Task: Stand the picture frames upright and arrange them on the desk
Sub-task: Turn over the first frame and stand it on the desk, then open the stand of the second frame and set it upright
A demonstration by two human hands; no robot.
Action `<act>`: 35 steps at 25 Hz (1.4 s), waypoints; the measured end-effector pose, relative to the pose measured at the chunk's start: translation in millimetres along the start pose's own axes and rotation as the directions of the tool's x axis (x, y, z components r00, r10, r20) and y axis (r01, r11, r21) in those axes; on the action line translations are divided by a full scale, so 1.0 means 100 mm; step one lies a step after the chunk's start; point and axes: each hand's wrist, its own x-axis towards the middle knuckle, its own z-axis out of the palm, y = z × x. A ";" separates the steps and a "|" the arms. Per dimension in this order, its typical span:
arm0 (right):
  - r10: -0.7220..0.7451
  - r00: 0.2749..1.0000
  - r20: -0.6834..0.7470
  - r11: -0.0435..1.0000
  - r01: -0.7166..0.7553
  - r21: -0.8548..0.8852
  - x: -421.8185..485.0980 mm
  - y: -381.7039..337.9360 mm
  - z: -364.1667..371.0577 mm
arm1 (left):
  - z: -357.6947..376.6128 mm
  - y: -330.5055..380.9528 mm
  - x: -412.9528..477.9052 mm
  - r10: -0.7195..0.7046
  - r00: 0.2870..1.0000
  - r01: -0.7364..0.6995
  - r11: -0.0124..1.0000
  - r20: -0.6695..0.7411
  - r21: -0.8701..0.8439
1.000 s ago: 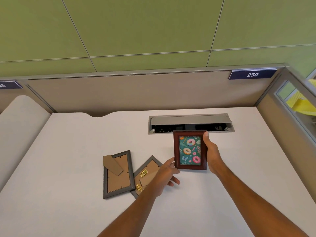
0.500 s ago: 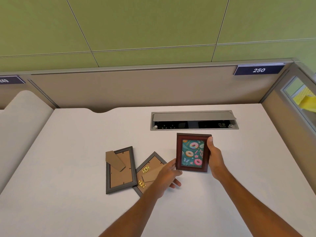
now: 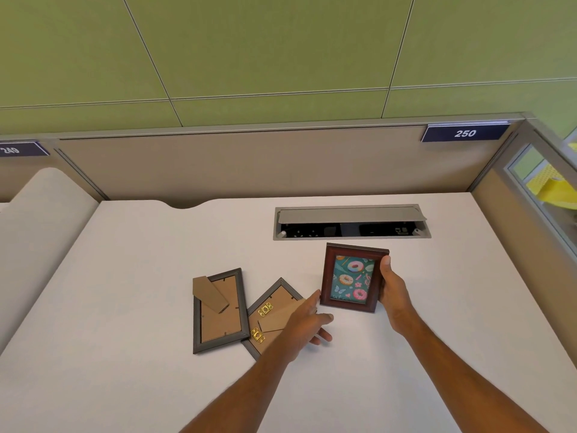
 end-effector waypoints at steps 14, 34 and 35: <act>-0.422 0.847 -0.324 0.878 0.293 -0.377 -0.63 0.55 -0.07 | -0.19 -0.05 -0.39 0.055 0.989 -0.080 0.979 -0.139 -0.186; -0.199 0.884 0.423 0.791 0.400 -0.464 -1.29 0.89 1.42 | -1.50 -0.91 -1.26 -0.140 0.616 -0.083 0.967 -0.775 -0.241; -0.168 0.890 0.425 0.793 0.378 -0.478 -1.29 0.88 1.51 | -1.56 -0.94 -1.26 -0.161 0.637 -0.057 0.965 -0.754 -0.254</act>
